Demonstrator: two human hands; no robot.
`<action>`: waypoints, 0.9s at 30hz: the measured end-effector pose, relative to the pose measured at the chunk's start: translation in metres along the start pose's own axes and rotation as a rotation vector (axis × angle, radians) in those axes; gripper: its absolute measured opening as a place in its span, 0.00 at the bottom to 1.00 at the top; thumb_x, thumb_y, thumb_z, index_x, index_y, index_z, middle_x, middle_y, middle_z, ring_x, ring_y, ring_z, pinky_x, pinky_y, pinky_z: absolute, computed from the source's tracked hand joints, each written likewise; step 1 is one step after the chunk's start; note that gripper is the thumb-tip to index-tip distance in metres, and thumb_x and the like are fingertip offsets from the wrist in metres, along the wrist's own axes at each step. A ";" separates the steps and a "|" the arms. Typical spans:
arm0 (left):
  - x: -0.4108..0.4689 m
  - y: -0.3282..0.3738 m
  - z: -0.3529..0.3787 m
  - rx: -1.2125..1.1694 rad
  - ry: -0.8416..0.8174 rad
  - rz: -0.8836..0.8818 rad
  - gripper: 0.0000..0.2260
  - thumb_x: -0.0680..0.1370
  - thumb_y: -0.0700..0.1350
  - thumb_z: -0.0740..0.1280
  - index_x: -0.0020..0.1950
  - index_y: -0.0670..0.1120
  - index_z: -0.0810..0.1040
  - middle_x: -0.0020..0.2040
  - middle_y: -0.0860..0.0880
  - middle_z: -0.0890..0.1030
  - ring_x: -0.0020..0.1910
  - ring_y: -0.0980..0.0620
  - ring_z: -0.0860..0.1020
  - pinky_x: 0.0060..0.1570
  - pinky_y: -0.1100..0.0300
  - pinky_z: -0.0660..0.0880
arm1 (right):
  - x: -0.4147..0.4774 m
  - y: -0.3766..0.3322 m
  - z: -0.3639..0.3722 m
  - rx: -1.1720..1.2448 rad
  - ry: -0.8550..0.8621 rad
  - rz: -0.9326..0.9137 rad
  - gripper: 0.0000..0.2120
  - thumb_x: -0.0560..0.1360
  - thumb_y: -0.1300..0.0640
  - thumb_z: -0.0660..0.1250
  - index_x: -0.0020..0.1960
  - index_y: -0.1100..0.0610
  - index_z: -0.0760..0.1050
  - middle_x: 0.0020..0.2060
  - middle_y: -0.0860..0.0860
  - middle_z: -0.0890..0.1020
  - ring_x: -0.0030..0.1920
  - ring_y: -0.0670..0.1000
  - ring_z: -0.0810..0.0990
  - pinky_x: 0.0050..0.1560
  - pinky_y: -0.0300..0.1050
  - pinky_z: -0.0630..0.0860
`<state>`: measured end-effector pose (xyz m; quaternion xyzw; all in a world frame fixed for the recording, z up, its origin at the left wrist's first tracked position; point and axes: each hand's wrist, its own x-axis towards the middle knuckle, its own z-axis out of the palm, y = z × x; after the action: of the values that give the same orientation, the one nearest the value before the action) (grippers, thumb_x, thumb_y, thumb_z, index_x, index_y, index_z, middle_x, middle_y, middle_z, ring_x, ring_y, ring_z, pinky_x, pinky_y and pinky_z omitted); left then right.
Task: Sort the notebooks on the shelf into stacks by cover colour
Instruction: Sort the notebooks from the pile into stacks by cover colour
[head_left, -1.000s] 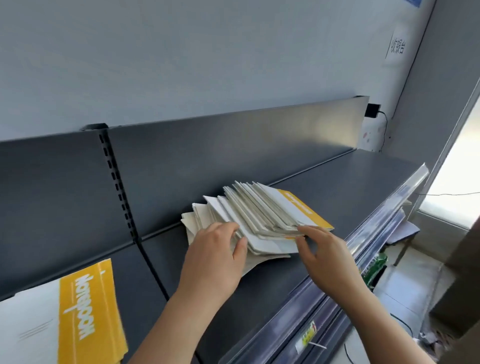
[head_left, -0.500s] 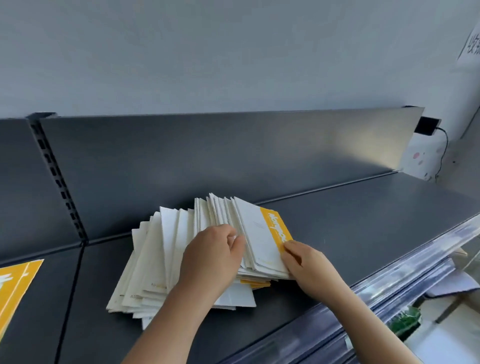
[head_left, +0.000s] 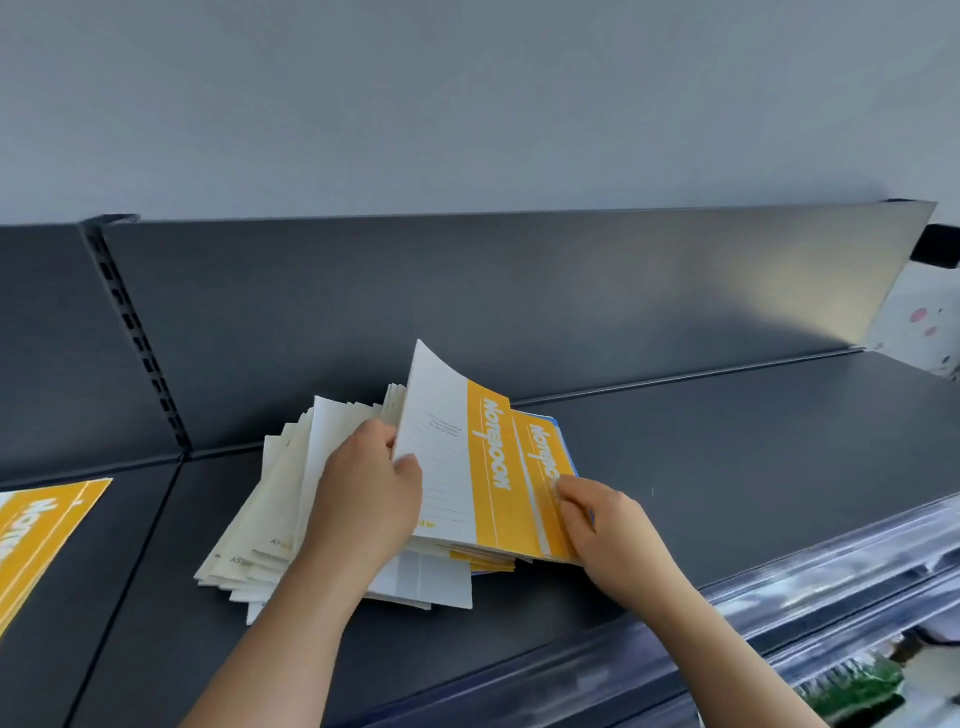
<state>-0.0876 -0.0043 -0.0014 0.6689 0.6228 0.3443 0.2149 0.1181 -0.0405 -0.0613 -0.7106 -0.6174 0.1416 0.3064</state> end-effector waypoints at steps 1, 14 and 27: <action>-0.002 0.001 0.000 -0.021 0.011 -0.022 0.04 0.78 0.41 0.58 0.50 0.45 0.71 0.39 0.52 0.73 0.33 0.56 0.70 0.27 0.62 0.61 | 0.001 0.000 0.001 -0.029 -0.012 -0.009 0.13 0.81 0.55 0.54 0.57 0.58 0.75 0.54 0.53 0.80 0.53 0.53 0.77 0.52 0.48 0.74; -0.016 0.001 0.008 -0.171 -0.016 -0.127 0.12 0.77 0.41 0.61 0.60 0.49 0.69 0.53 0.54 0.78 0.46 0.56 0.78 0.30 0.66 0.69 | -0.002 -0.002 0.002 0.124 -0.052 -0.094 0.14 0.80 0.56 0.56 0.62 0.49 0.75 0.62 0.40 0.74 0.54 0.41 0.72 0.45 0.27 0.68; -0.033 -0.013 -0.025 -0.568 0.147 -0.054 0.17 0.79 0.37 0.58 0.59 0.57 0.73 0.52 0.62 0.80 0.50 0.63 0.79 0.39 0.69 0.76 | -0.001 -0.048 0.011 0.476 0.083 -0.120 0.12 0.78 0.50 0.60 0.60 0.48 0.74 0.48 0.41 0.81 0.50 0.41 0.78 0.45 0.34 0.74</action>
<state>-0.1142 -0.0387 -0.0004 0.5384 0.5330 0.5467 0.3567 0.0737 -0.0358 -0.0408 -0.5857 -0.5946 0.2355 0.4980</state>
